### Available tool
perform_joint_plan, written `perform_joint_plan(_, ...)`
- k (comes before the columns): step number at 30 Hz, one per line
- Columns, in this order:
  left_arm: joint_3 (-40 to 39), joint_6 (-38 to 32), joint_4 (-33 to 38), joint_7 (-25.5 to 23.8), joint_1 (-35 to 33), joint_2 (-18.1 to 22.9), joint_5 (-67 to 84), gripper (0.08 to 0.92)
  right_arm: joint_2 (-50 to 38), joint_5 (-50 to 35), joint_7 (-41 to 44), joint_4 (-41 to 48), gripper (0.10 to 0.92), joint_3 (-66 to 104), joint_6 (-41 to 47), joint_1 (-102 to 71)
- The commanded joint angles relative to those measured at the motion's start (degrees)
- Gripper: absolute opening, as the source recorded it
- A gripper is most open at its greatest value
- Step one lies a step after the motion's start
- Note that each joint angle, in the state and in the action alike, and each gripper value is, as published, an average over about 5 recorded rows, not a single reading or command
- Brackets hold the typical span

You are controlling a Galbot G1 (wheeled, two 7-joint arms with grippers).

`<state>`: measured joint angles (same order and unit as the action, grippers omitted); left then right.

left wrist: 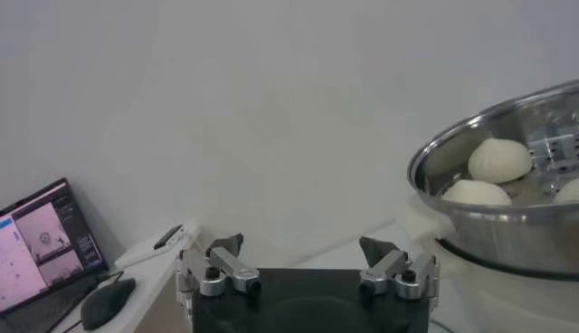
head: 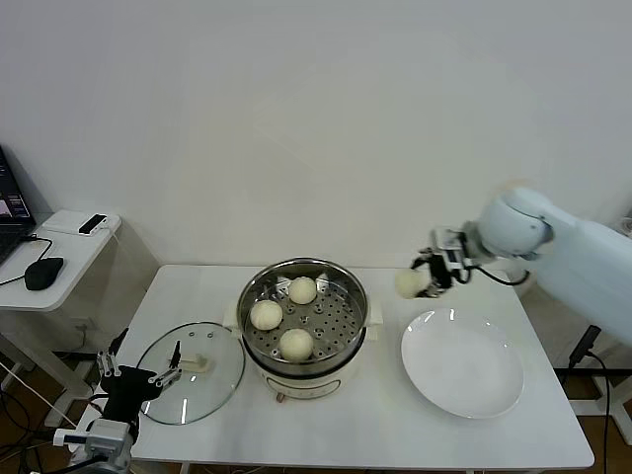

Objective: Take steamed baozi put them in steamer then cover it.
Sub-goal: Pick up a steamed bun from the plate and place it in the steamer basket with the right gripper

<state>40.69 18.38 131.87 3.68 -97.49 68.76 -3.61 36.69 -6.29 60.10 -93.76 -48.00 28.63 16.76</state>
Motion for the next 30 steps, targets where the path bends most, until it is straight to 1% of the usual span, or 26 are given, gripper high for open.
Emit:
perform_joint_plan(1,0.0,0.0,-0.5,0.0,0.5,0.2,0.0,0.823,13.2,-14.9,-6.8,-2.0,0.594,-11.3,8.4,11.7)
perform_joint_plan(9,0.1,0.0,-0.7,0.0,0.6,0.6,0.1,0.823,18.9,-18.6,-11.9,0.9,0.594,-13.0,12.1,8.1)
perform_joint_plan(21,1.5,-0.1,0.1,0.0,0.3,0.6,0.7,0.823,22.6,-14.5,-15.6,7.8,0.597,-14.5,13.1,2.5)
perform_joint_plan(30,1.7,-0.2,-0.5,0.0,0.8,0.4,1.1,0.823,23.1,-13.0,-15.0,8.8,0.6,-15.0,13.1,1.9)
